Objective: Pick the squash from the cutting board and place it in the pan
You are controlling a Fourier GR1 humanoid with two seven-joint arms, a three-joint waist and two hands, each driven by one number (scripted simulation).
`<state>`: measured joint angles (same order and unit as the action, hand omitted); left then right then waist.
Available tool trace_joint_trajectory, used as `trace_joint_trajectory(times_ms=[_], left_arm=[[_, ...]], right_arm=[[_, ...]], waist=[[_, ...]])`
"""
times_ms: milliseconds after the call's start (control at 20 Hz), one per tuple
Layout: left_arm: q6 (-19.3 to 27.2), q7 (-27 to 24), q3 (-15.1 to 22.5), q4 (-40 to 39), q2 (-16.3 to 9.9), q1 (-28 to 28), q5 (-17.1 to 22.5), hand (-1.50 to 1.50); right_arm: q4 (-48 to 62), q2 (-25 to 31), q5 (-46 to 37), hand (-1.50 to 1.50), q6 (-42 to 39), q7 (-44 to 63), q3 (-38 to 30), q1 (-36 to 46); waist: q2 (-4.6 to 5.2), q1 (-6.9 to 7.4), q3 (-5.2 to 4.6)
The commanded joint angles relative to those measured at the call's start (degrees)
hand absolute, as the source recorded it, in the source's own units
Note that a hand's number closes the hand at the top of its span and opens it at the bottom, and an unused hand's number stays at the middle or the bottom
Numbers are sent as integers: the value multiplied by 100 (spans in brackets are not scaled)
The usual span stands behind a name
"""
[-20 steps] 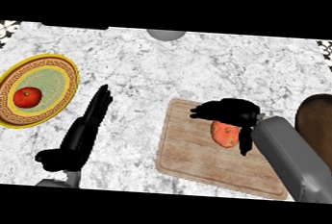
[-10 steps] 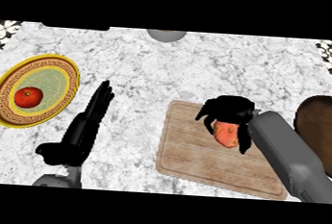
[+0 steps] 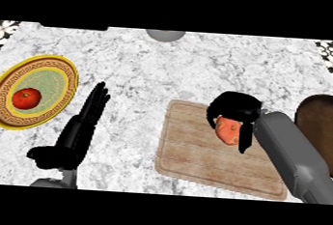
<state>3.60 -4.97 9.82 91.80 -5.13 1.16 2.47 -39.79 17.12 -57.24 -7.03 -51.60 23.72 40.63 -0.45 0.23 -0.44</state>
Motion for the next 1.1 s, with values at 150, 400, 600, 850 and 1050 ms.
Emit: trace_joint_trajectory(times_ms=[150,400,600,850,1050], left_arm=[[123,-37,-233,16,-75,-369,55,0],[220,-108,-463,35,-194,-576,62,0],[292,-56,-345,78,-79,-582,-1,0],[224,-177,-362,94,-136,-558,-13,0],[254,-22,-144,231,-16,-458,-105,0]], right_arm=[[-208,1,575,150,611,2293,-1288,-826],[-753,67,663,150,1596,3767,-1941,-1427],[-1911,-201,786,150,2096,4404,-2165,-1634],[-3451,-603,927,150,2284,5293,-2249,-2443],[-4921,-665,1023,150,2031,6231,-2368,-3147]], waist=[[-160,-554,29],[-284,-883,3],[-288,-914,3],[-203,-801,9],[-119,-583,21]])
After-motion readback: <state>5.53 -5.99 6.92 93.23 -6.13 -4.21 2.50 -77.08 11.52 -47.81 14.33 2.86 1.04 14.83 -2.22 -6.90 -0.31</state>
